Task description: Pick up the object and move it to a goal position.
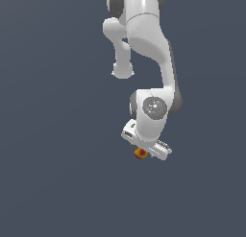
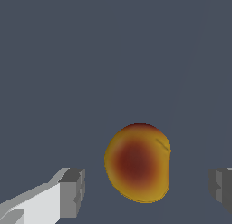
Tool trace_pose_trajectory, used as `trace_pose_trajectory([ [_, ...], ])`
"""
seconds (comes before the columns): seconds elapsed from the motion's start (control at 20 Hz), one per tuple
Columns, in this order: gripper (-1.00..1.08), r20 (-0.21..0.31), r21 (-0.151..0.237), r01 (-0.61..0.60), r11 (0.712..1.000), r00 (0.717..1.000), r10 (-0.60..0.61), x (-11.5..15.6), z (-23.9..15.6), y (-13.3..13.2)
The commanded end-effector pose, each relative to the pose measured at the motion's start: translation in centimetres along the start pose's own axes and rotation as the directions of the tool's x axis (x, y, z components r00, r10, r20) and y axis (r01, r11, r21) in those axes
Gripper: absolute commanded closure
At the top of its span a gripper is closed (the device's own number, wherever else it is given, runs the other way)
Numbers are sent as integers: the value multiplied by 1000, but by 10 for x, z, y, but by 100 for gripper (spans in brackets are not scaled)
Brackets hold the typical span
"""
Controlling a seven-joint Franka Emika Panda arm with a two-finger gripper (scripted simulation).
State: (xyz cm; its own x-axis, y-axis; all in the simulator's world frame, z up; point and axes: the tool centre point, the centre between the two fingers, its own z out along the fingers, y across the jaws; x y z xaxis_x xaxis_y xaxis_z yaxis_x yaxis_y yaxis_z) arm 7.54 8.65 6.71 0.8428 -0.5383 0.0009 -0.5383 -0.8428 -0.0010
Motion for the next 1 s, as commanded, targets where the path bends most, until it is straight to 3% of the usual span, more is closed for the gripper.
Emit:
trace_pose_trajectory([
  [0.0, -92, 1, -1, -1, 1000, 1000, 1, -1, 15, 0],
  [0.45, -92, 1, -1, -3, 1000, 1000, 3, 0, 33, 0],
  [0.5, 108, 1, -1, -3, 1000, 1000, 3, 0, 33, 0],
  [0.95, 108, 1, -1, -3, 1000, 1000, 3, 0, 33, 0],
])
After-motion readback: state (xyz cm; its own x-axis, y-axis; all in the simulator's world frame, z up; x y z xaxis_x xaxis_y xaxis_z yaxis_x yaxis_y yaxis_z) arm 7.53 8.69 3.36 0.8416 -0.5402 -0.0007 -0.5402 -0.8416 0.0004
